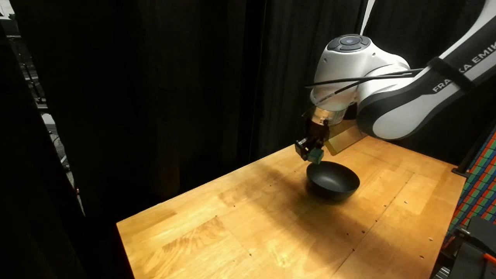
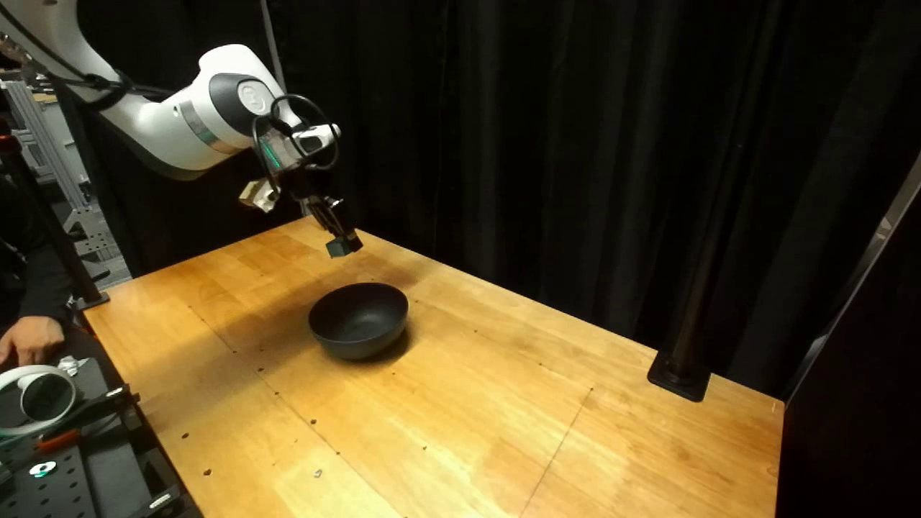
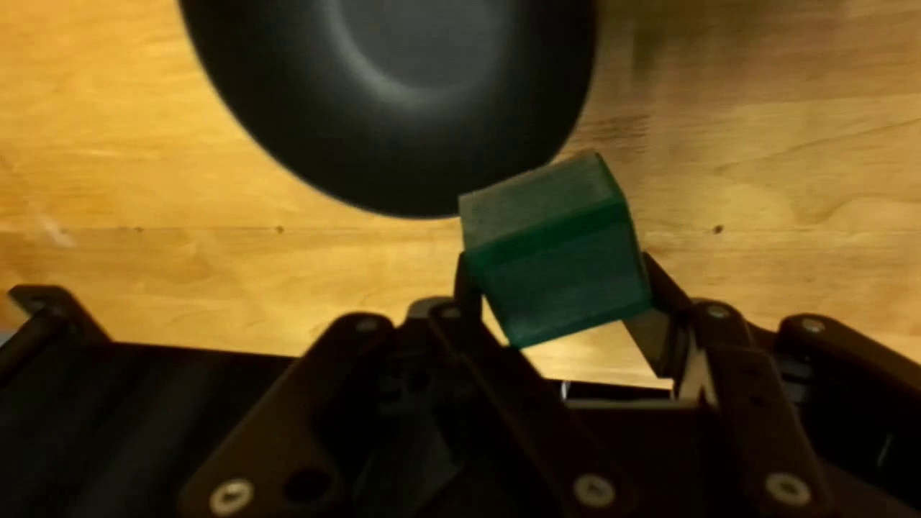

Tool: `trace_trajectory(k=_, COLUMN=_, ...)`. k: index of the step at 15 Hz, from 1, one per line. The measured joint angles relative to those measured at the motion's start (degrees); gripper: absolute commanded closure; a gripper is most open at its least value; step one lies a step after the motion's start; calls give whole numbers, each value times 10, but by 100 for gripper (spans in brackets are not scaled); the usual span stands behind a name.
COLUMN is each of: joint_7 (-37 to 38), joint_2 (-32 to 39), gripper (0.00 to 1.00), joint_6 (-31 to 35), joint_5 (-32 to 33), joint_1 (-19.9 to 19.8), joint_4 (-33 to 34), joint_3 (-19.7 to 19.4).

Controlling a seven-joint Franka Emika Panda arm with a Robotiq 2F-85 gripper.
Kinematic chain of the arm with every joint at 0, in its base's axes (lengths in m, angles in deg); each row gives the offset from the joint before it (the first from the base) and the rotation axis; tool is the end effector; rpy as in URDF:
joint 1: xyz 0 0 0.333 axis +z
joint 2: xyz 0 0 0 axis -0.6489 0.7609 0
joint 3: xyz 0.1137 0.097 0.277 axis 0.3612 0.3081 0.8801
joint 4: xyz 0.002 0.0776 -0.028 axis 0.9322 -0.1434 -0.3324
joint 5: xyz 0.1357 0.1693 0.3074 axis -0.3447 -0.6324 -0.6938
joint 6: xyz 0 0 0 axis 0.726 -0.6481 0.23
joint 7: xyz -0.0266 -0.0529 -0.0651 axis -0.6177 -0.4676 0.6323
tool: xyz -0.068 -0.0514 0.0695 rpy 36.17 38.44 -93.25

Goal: Put the block inside the bowl

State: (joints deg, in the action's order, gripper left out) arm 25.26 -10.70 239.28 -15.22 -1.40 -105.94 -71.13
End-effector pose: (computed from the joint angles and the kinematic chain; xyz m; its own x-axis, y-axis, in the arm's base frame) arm 0.5363 0.1351 0.2706 0.9477 -0.0150 0.3189 -0.1079 -0.9551 0.2759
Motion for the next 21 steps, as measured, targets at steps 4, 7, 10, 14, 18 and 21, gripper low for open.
trace_trajectory(k=4, joint_7=95, joint_2=1, gripper=17, joint_6=-34, joint_5=135, joint_1=-48, joint_4=0, joint_3=25)
trace_trajectory(k=7, joint_7=102, joint_2=-5, gripper=0, joint_6=-62, joint_5=139, joint_1=-117, joint_4=-2, joint_3=96)
trace_trajectory(k=10, joint_7=57, joint_2=-41, gripper=0, joint_6=-86, joint_5=64, joint_1=-188, joint_4=-11, joint_3=172)
trace_trajectory(k=14, joint_7=-104, joint_2=-142, gripper=0, joint_6=-162, joint_5=-127, joint_1=-270, joint_4=-27, joint_3=252)
trace_trajectory(k=18, joint_7=-226, joint_2=-244, gripper=0, joint_6=-303, joint_5=-217, joint_1=-301, joint_4=-10, joint_3=266)
trace_trajectory(k=21, joint_7=-278, joint_2=-297, gripper=0, joint_6=-396, joint_5=-239, joint_1=-316, joint_4=4, joint_3=269)
